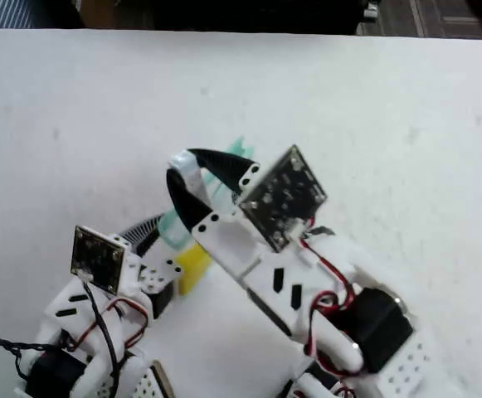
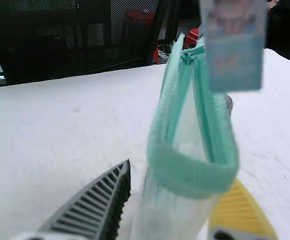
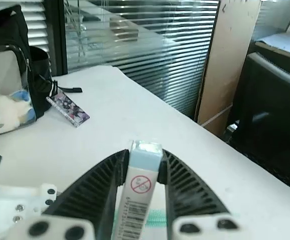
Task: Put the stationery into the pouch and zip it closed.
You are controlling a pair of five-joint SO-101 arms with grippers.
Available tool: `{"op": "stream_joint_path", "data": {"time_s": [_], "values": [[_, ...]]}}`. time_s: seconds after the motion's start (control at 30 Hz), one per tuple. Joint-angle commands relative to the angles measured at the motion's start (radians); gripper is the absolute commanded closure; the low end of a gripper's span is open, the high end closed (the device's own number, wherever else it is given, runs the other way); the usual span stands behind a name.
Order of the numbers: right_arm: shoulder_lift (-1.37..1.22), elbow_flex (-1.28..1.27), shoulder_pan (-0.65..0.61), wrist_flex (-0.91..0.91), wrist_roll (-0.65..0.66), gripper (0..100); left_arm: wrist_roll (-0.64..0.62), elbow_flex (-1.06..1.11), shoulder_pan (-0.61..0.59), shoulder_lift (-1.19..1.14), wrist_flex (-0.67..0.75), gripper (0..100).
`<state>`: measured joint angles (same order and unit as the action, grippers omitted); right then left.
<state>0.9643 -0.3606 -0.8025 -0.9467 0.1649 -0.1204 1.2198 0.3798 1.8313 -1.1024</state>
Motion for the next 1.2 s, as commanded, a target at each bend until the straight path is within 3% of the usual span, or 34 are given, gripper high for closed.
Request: {"op": "stream_joint_path", "data": {"time_s": [0.0,0.23,0.4,0.67,0.83,0.9,1.17], "values": [[0.008,-0.040,-0.005,0.074,-0.011,98.2,0.000,-0.009,-0.004,-0.002,0.040,74],[0.008,-0.199,-0.004,0.286,-0.009,98.2,0.000,-0.009,-0.008,-0.002,0.040,74],[0.018,-0.241,0.015,0.285,-0.009,98.2,-0.002,-0.009,-0.012,-0.002,0.040,74],[0.133,-0.239,0.018,0.097,0.009,96.7,-0.005,-0.008,-0.012,-0.002,0.052,74],[0.199,-0.233,0.019,0.027,0.043,74.7,-0.005,-0.008,-0.012,-0.002,0.052,74],[0.202,-0.184,0.019,0.015,0.037,75.5,-0.005,-0.008,-0.012,-0.002,0.052,74],[-0.053,0.230,0.022,-0.196,-0.230,78.2,0.000,-0.002,-0.012,-0.002,0.046,74]]}}
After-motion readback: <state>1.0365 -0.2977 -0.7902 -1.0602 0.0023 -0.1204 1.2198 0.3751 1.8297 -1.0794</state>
